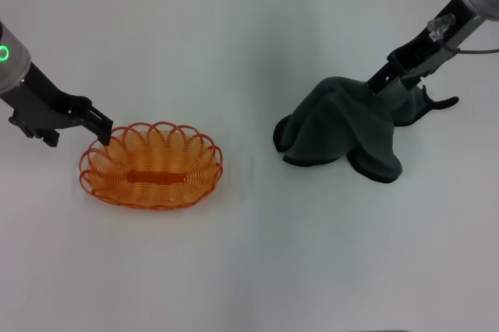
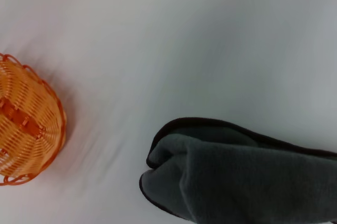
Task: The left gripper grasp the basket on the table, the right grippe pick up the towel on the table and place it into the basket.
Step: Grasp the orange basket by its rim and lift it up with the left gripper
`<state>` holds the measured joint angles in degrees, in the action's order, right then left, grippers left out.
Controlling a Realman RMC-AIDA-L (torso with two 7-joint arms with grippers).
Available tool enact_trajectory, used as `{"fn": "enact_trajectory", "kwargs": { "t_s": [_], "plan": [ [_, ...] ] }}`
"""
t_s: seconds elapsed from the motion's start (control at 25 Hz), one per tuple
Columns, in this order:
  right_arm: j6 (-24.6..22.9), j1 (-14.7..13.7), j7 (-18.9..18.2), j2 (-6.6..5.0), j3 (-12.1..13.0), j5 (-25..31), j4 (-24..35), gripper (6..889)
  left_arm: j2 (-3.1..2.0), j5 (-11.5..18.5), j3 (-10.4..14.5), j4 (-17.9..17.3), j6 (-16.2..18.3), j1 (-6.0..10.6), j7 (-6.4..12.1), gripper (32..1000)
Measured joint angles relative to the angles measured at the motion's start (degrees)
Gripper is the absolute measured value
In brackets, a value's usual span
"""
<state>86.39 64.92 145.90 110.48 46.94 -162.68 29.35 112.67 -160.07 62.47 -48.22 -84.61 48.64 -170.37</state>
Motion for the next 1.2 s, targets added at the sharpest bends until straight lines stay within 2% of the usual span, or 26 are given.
{"fn": "enact_trajectory", "kwargs": {
  "t_s": [0.64, 0.8, 1.04, 1.2],
  "plan": [
    [0.2, 0.1, -0.1, 0.00, 0.1, 0.0, 0.0, 866, -0.05, 0.1, -1.1, 4.6, 3.9, -0.33, 2.82, 843],
    [0.1, 0.1, -0.1, 0.00, 0.1, 0.0, 0.2, 866, 0.35, 0.1, -1.7, 6.0, 4.8, -0.35, 3.89, 839],
    [0.0, 0.1, -0.1, 0.00, 0.1, 0.0, 0.2, 866, 0.79, 0.1, -1.8, 7.7, 6.3, -0.38, 4.42, 833],
    [0.0, 0.1, -0.1, 0.00, 0.1, 0.0, 0.2, 866, 1.54, 0.1, -1.7, 9.2, 7.4, -0.39, 5.15, 829]
  ]
}}
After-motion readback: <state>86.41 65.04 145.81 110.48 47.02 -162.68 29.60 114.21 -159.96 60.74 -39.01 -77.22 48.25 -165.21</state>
